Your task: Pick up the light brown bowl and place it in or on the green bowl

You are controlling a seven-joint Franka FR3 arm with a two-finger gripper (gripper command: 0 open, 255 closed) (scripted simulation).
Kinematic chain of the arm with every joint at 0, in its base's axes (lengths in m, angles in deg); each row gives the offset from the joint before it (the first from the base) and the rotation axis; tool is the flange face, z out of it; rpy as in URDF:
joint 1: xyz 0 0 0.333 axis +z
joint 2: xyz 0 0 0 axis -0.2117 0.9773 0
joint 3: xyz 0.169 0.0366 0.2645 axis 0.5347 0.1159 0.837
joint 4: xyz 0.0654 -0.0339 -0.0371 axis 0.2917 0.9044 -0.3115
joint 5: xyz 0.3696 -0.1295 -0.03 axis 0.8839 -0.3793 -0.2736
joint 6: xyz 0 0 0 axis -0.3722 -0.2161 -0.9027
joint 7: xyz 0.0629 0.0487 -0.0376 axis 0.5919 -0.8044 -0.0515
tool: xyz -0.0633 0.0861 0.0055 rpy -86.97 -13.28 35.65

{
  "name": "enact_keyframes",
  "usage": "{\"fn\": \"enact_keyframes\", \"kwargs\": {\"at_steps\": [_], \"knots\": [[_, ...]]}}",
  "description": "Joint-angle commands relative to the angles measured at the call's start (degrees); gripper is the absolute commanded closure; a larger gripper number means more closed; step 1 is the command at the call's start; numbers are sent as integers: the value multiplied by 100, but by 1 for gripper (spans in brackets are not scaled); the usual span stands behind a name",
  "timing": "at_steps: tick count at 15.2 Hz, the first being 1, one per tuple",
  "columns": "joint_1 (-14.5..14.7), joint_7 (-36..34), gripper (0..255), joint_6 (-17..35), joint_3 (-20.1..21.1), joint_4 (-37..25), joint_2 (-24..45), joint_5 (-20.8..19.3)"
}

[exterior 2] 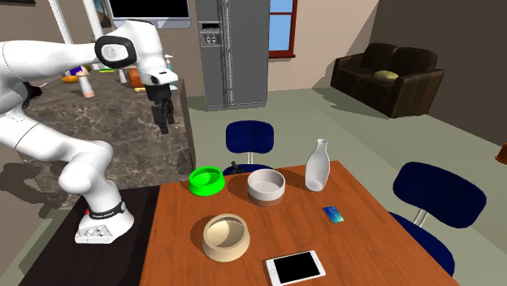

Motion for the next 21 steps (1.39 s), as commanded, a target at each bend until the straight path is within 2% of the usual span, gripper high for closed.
{"fn": "enact_keyframes", "kwargs": {"at_steps": [1,11,21], "knots": [[0,0,0,0,0,0,0,0],[67,-224,0,1625,113,-77,1737,112],[123,-412,0,2800,223,-929,3794,138]]}}
